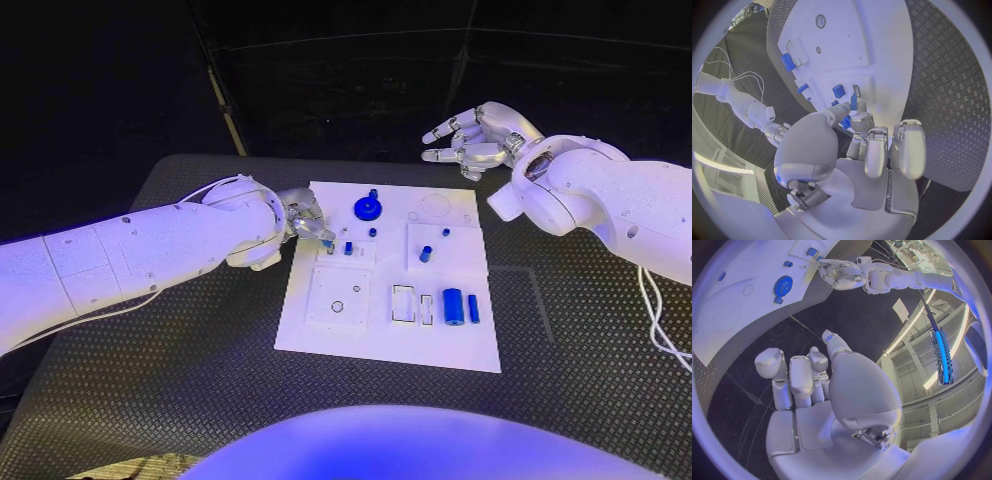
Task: Assemble the parts on the task board
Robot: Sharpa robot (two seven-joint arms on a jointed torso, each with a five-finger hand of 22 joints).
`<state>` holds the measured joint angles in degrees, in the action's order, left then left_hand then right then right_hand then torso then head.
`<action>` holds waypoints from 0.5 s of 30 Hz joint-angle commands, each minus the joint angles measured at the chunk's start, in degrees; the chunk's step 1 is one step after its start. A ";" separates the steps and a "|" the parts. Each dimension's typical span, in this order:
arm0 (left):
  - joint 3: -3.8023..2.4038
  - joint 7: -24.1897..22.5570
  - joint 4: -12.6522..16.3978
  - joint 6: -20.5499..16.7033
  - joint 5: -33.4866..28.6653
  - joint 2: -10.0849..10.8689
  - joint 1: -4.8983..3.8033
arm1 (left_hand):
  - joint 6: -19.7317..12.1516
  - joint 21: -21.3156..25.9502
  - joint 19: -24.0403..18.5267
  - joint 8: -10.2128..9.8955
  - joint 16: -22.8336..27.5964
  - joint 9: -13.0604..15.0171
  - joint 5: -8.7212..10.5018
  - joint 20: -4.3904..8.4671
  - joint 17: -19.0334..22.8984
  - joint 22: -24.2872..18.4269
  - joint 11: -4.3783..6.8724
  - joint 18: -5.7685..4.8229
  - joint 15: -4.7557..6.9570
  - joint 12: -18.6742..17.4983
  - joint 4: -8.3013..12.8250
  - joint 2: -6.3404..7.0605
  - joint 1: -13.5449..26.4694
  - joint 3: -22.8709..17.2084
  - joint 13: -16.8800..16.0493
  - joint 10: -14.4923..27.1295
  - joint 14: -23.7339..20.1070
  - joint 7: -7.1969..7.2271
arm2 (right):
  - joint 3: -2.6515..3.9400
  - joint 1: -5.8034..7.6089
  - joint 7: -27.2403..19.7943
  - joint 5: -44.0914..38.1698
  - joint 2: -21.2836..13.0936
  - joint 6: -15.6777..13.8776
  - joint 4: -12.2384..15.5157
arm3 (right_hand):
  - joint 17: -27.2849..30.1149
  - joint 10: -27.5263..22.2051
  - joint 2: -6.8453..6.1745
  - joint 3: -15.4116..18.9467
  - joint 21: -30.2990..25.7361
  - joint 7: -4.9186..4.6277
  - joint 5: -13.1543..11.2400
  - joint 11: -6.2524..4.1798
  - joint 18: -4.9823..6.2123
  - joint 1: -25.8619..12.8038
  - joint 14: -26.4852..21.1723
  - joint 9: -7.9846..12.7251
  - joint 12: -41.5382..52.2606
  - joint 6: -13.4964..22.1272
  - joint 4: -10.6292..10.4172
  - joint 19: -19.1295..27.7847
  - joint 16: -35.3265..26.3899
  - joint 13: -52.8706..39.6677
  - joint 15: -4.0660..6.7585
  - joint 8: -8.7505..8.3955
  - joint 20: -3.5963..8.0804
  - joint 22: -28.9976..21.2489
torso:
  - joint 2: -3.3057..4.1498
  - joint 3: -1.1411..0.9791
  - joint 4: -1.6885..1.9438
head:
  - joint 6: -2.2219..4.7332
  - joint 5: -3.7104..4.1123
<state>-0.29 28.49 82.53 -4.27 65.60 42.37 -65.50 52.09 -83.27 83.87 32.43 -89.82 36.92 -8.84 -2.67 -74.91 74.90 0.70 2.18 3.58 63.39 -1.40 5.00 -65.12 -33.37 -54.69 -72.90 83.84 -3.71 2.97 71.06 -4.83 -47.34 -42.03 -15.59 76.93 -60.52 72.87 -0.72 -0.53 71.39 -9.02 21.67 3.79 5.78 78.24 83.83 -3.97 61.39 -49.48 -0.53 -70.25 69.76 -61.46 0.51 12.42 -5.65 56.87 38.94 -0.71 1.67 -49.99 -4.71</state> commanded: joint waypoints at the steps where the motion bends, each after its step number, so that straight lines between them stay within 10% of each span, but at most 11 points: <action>1: -0.04 -0.90 0.19 -1.07 1.54 -0.37 0.09 | -0.04 0.22 2.61 0.31 -0.18 0.06 -0.27 0.39 -15.09 8.98 0.10 -0.30 0.39 -0.17 6.86 0.14 -0.26 -6.69 -0.09 -0.25 6.16 0.29 | 0.04 0.09 -0.56 -0.06 0.07 0.36 0.05 | -0.02 -0.33 0.15 -0.38 -0.26 0.10 0.23 -0.19 1.04 -0.17 0.38 0.05 0.02 0.45 0.02 0.05 -0.19 0.05 0.32 0.29 0.18 -0.04 | 0.03 -0.02 -0.03 | -0.01 0.01; 15: 0.00 0.12 0.11 0.33 1.60 -0.99 0.54 | 0.06 0.21 2.63 0.47 -0.18 0.12 -0.29 0.41 -15.09 9.00 0.11 -0.31 0.42 -0.18 6.70 0.02 -0.24 -6.76 -0.06 -0.35 6.16 0.29 | 0.04 0.09 -0.58 -0.06 0.06 0.38 0.03 | -0.08 -0.32 0.15 -0.41 -0.25 0.10 0.26 -0.20 1.04 -0.17 0.39 0.05 0.03 0.45 0.03 0.03 -0.17 0.06 0.32 0.30 0.18 -0.02 | -0.10 -0.08 -0.01 | -0.01 0.02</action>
<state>-0.27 28.49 82.58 -4.50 66.70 41.46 -64.92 52.09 -83.27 83.87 32.66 -89.82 36.99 -8.93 -2.67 -74.91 74.91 0.69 2.18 3.58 63.39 -0.84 5.28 -64.83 -33.94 -54.75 -72.90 83.84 -3.71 2.97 71.05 -4.86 -47.34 -42.01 -15.53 76.89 -60.52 72.87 -0.73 -0.53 71.39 -9.02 21.66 3.79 5.78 78.24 83.83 -3.97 61.39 -49.48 -0.53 -70.25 69.76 -61.47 0.51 12.42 -5.65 56.87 38.87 -0.80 1.61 -49.99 -4.69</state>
